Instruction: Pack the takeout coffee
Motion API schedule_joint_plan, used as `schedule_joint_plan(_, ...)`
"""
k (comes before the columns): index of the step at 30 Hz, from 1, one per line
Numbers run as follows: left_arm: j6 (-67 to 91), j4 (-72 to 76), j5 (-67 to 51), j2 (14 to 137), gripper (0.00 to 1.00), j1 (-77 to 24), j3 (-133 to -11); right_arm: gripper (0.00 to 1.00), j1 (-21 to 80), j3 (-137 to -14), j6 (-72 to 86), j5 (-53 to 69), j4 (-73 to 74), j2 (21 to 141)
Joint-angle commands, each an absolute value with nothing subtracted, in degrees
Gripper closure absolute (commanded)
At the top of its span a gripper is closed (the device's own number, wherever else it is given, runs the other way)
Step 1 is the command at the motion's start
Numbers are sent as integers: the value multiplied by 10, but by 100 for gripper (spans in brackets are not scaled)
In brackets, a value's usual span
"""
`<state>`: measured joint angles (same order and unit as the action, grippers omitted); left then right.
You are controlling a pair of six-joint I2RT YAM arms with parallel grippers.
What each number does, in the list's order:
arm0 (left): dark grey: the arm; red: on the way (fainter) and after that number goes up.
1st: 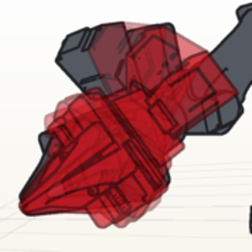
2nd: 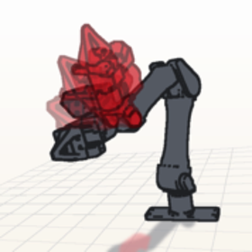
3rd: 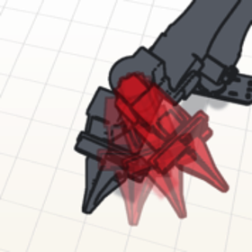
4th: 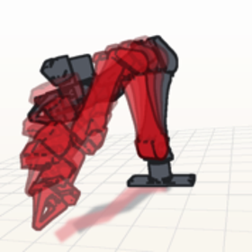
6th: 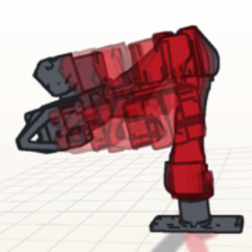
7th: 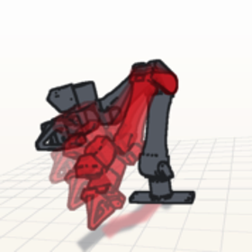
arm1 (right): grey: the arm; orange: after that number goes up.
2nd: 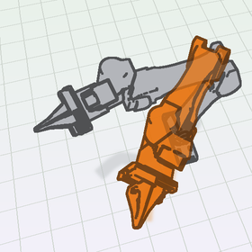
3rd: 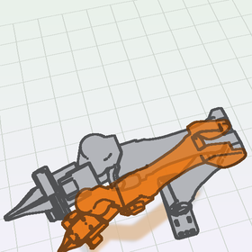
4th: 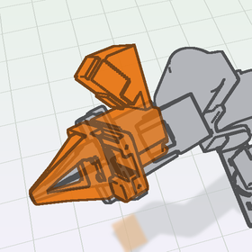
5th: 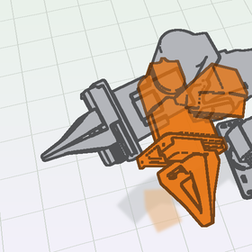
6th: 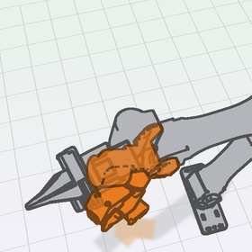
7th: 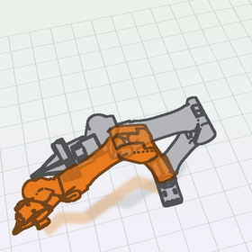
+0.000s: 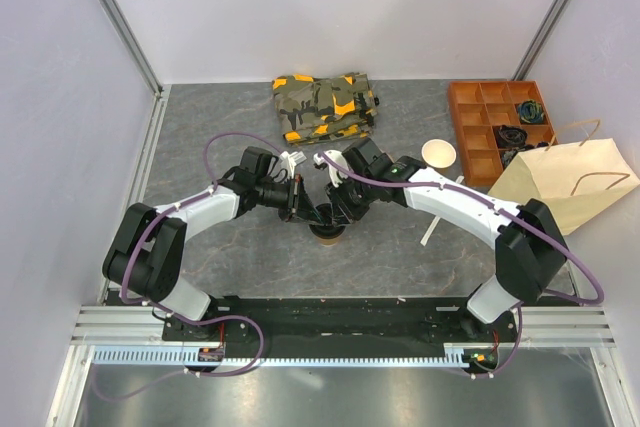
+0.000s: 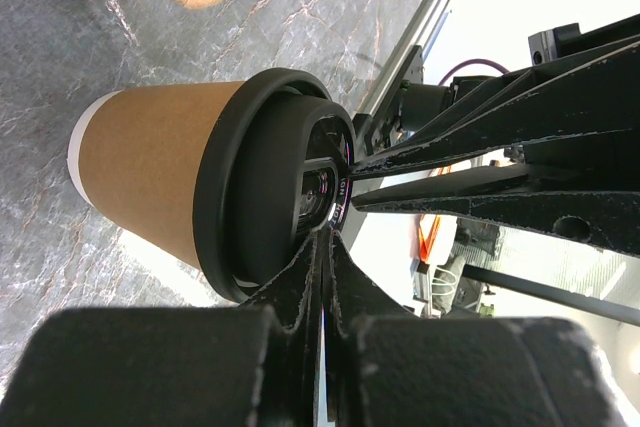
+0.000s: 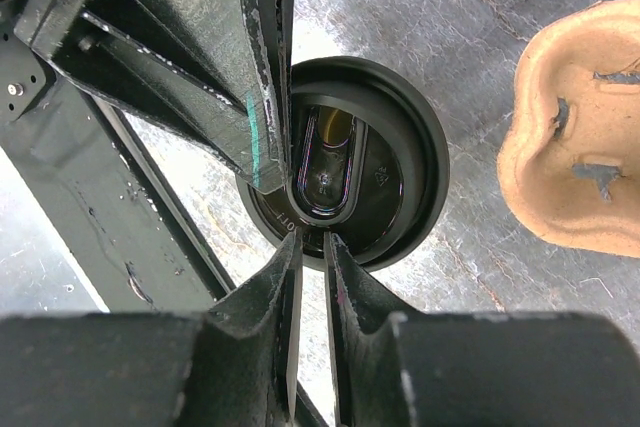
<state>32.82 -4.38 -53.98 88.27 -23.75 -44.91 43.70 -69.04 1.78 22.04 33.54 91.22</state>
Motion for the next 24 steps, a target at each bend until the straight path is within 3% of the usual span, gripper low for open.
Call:
schedule_joint_plan(1, 272, -74, -429, 904, 98, -235, -443, 77, 439, -699, 11, 226, 344, 919)
schedule_joint_plan(8, 272, -62, -446, 861, 98, -235, -453, 71, 437, -723, 25, 268, 328, 889)
schedule_joint_plan(13, 288, -47, -470, 825, 89, -236, -468, 68, 421, -738, 44, 305, 316, 875)
schedule_joint_plan(20, 285, -62, -470, 760, 70, -235, -473, 58, 365, -734, 72, 342, 307, 869)
schedule_joint_plan(24, 233, -97, -408, 692, 51, -235, -475, 37, 342, -702, 86, 331, 303, 848)
